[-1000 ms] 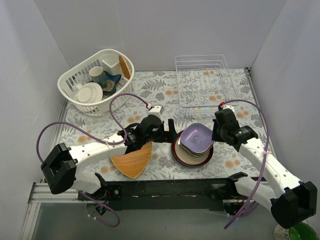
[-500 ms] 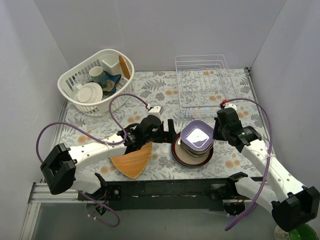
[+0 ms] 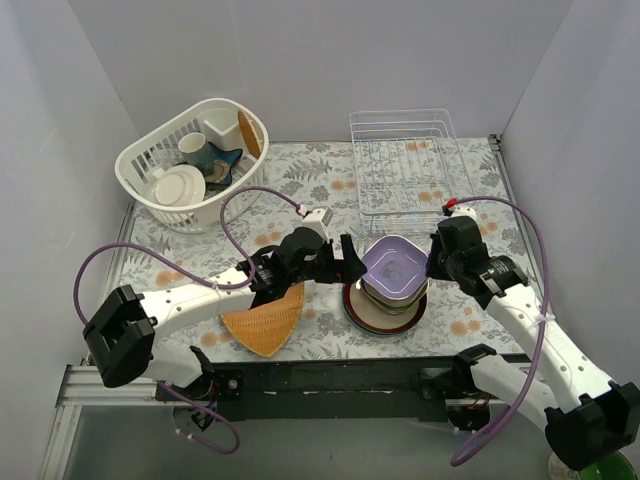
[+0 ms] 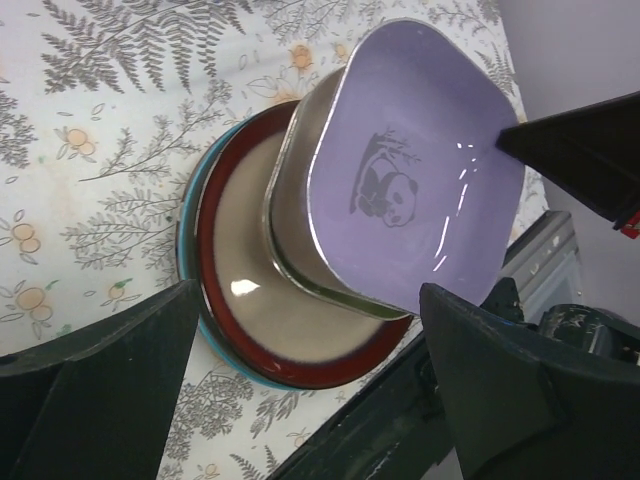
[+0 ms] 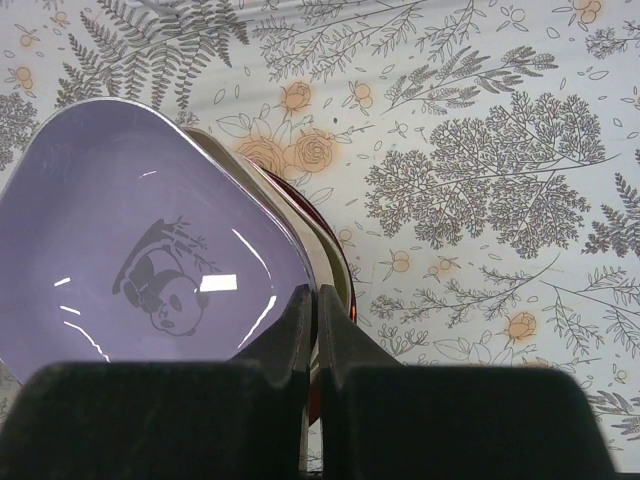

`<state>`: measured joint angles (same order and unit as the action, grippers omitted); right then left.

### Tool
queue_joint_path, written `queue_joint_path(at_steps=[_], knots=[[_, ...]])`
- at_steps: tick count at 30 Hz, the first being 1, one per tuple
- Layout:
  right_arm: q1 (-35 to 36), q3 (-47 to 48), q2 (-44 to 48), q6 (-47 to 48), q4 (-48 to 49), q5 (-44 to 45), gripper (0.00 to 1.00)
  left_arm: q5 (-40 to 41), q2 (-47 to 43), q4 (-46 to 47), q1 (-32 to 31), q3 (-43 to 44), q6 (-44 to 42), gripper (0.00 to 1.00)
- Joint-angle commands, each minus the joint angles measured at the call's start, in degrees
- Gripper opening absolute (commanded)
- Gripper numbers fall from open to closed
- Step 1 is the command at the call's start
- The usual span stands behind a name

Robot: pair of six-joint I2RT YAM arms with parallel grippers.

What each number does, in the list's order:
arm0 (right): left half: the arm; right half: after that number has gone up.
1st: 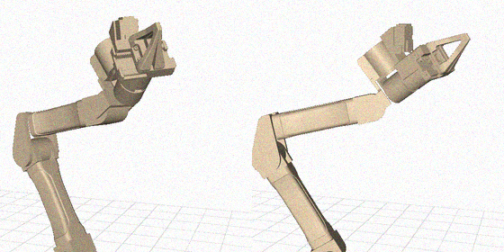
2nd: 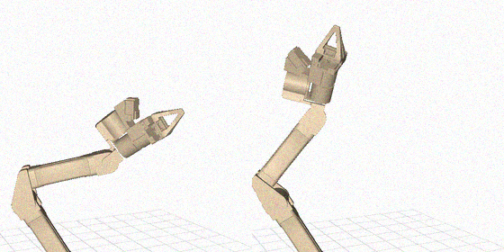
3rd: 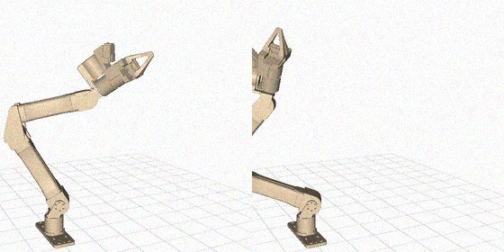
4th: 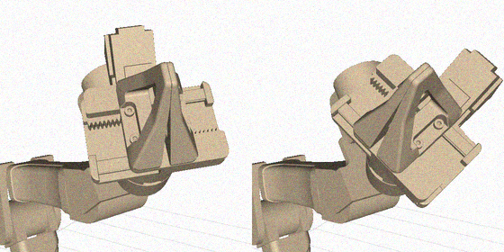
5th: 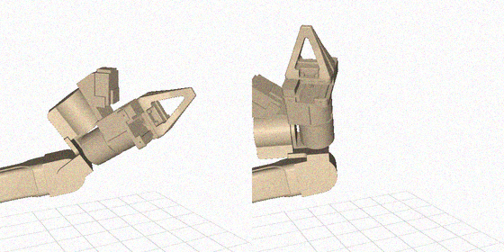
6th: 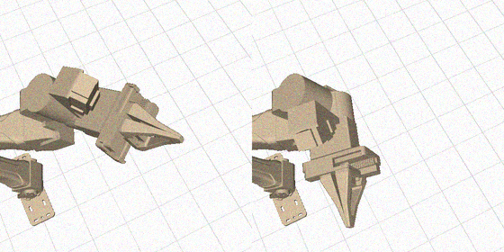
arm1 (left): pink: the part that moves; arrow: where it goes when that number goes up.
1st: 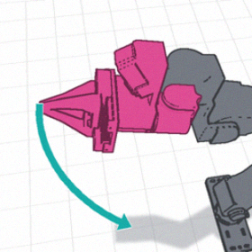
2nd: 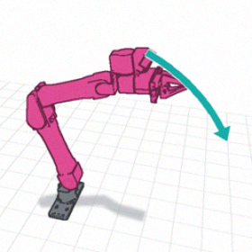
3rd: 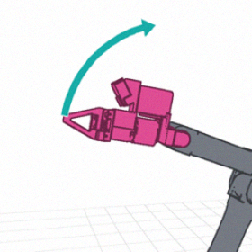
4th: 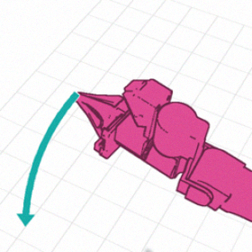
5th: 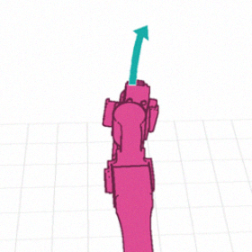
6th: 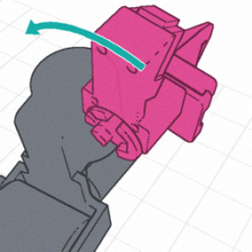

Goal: Load the plates into the dish rack
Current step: Pick up the plate at the center of the board.

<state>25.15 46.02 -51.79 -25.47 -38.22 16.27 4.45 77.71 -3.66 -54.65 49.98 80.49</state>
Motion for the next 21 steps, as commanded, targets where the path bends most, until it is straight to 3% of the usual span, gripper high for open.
queue_joint_path(at_steps=[1,5,12,21], knots=[[-0.1,0.0,2.0,-1.2,4.6,-1.1,0.01,-3.8,1.2,5.7,-0.5,-0.7,1.6,0.87],[-0.2,-0.3,2.3,-1.3,4.6,-1.4,0.01,-4.0,3.1,6.6,-0.8,-0.5,2.0,0.84],[-0.1,-0.7,2.7,-1.4,4.7,-2.0,0.01,-3.7,6.7,7.6,-1.5,0.9,1.9,0.65],[-0.2,-1.7,2.7,-1.4,4.7,-2.6,0.01,-2.9,9.8,8.3,-1.9,2.1,2.1,0.52]])
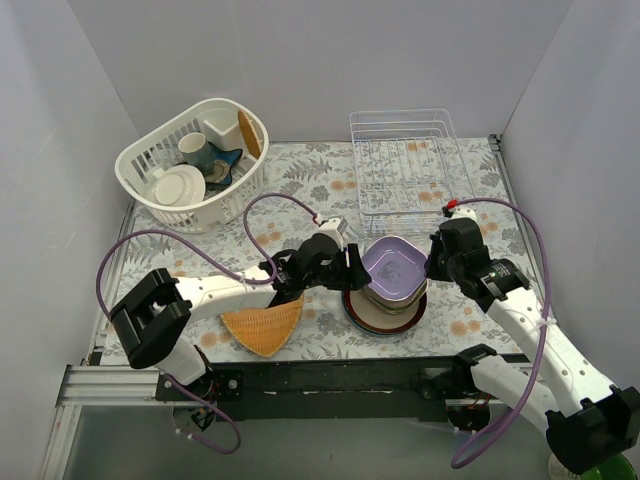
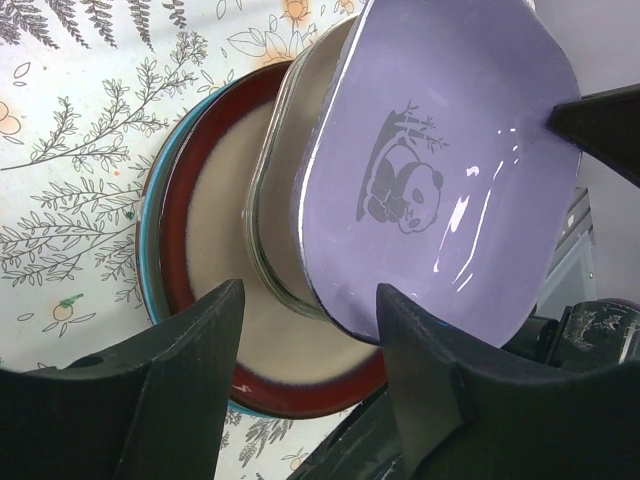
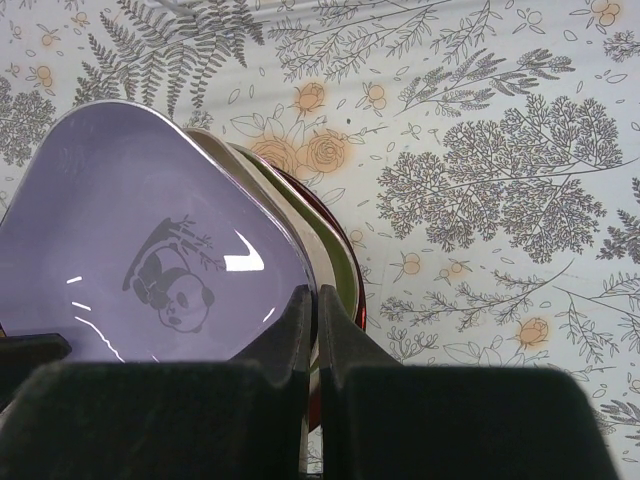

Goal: Load the plates into the dish rack
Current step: Pick up the plate at the center of the board.

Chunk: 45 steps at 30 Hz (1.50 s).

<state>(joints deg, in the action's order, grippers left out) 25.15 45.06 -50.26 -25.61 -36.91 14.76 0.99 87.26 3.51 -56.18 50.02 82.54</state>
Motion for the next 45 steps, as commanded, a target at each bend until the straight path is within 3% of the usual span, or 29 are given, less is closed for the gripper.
queue_joint_path(at_steps=[1,9,19,26,45], knots=[[-0.1,-0.8,1.2,-1.2,3.4,-1.1,0.01,0.7,0.3,1.2,-0.5,2.1,0.2,0.51],[-0.1,-1.7,1.1,-1.4,3.4,-1.7,0.01,1.2,0.8,1.5,-0.5,3.5,0.7,0.21],[-0.1,-2.5,1.5,-1.7,3.4,-1.3,0.02,1.2,1.3,1.4,-0.6,4.2,1.0,0.01],[0.0,-2.6,1.7,-1.6,2.9,-0.6,0.31,1.3,0.7,1.5,-0.7,4.0,1.0,0.00],[-0.1,1.1,3.9,-0.1,3.6,-1.1,0.46,1.3,-3.2,0.3,-0.7,7.4,0.7,0.00]])
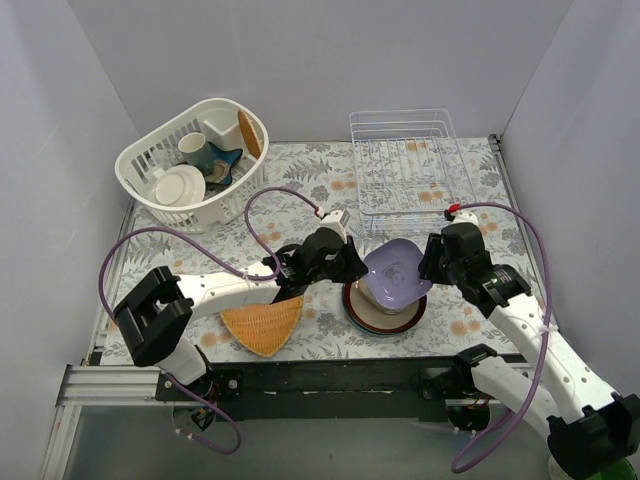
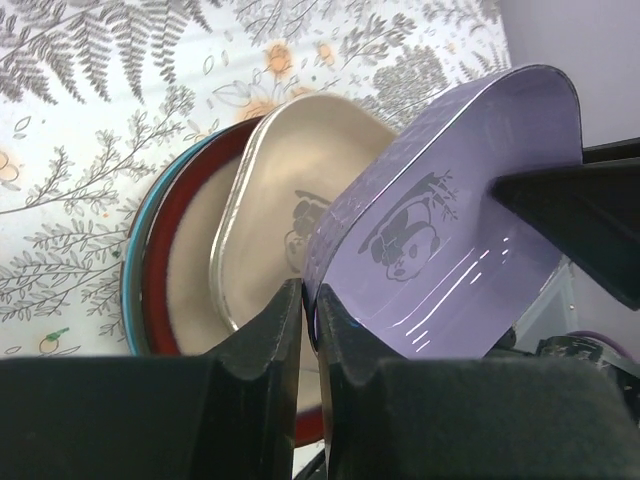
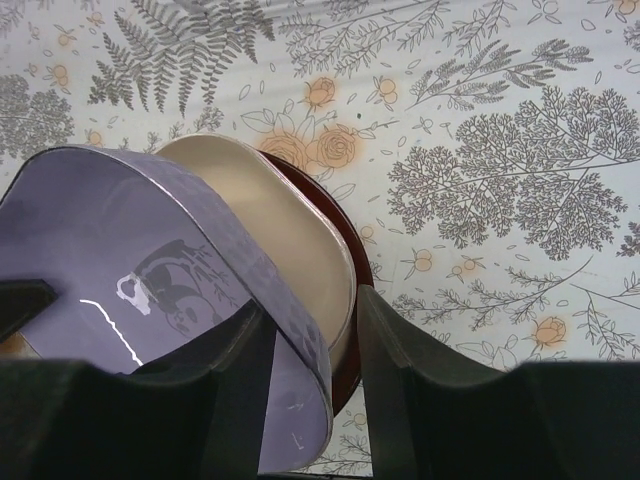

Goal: Load the plates into the dish rack
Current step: Pick up the plate at the center of the board.

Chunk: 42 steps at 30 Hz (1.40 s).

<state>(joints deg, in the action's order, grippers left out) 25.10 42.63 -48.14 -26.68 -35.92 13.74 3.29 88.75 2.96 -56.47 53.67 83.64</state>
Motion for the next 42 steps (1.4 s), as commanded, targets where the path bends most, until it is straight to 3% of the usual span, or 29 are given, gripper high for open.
queue_joint_path(at_steps=[1,16,30,34,42], knots=[[-0.1,3.8,2.3,1.3,2.9,-0.6,0.47,-1.0,-5.0,0.8,-0.4,3.9,-0.5,0.00],[-0.1,6.0,5.0,3.3,6.3,-8.5,0.51,0.8,-7.1,3.8,0.0,3.5,-4.4,0.00],[-0.1,6.5,3.1,3.1,9.8,-12.5,0.49,-1.5,-12.0,4.8,8.7,0.9,-6.7,0.00],[-0.1,5.4,3.0,2.8,11.5,-13.3,0.30,-1.8,-12.0,5.3,9.1,0.3,-6.6,0.00],[-0.1,5.0,2.6,2.0,12.8,-16.0,0.01,-1.8,-11.9,6.0,9.0,-0.6,-6.0,0.01]])
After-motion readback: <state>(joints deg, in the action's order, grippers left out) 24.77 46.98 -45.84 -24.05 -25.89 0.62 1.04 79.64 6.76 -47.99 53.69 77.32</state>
